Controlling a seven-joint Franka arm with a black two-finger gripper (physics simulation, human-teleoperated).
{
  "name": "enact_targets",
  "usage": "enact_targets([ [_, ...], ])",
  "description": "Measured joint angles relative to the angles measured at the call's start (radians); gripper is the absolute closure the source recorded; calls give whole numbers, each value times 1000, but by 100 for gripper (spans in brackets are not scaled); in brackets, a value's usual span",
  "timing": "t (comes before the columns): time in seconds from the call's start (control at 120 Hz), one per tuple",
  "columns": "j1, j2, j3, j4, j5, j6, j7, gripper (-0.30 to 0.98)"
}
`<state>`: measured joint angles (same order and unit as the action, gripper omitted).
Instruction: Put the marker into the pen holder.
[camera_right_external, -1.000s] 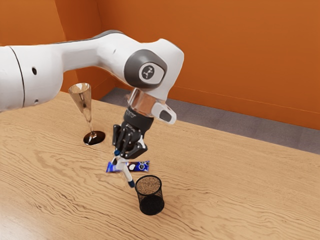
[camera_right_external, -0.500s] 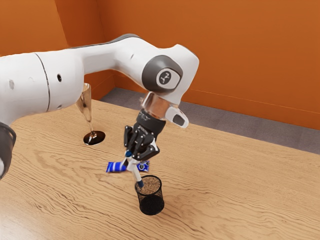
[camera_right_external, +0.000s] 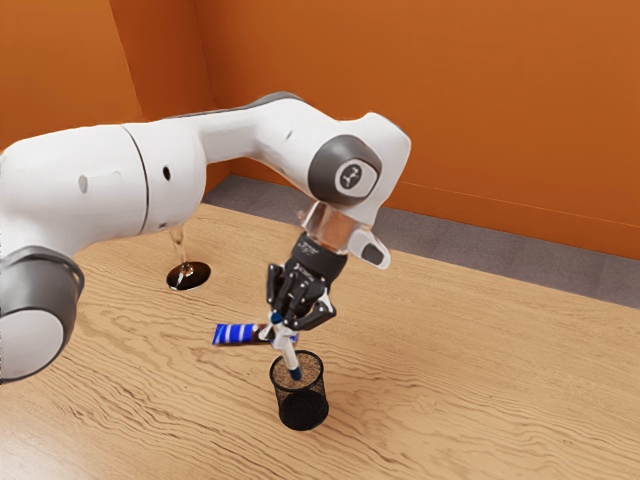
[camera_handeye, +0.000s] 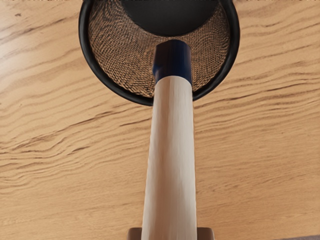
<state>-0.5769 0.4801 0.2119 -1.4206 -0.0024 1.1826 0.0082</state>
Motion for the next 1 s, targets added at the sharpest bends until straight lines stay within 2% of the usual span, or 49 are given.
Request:
enact_targets([
  [0.175, 3, 21, -1, 0, -2, 9, 2, 76],
  [0.383, 2, 9, 3, 10, -12, 10, 2, 33],
  [0.442, 7, -80, 30, 66, 2, 7, 9, 25],
  [0.508, 17, -287, 111, 82, 36, 42, 13, 18],
  [0.592, 25, -448, 244, -56, 92, 138, 15, 12],
  [0.625, 90, -474, 249, -101, 102, 176, 22, 11],
  [0.642, 186, -482, 190, -118, 103, 193, 27, 10],
  [0.675, 451, -478, 6, -139, 105, 222, 37, 8],
  [0.708, 616, -461, -78, -150, 107, 247, 44, 7],
  [0.783, 786, -435, -97, -159, 109, 286, 52, 5],
  [0.825, 829, -428, -100, -157, 110, 295, 58, 4],
  [0.875, 824, -432, -103, -149, 107, 292, 65, 3],
  [1.0, 655, -441, -104, -126, 95, 271, 81, 2],
])
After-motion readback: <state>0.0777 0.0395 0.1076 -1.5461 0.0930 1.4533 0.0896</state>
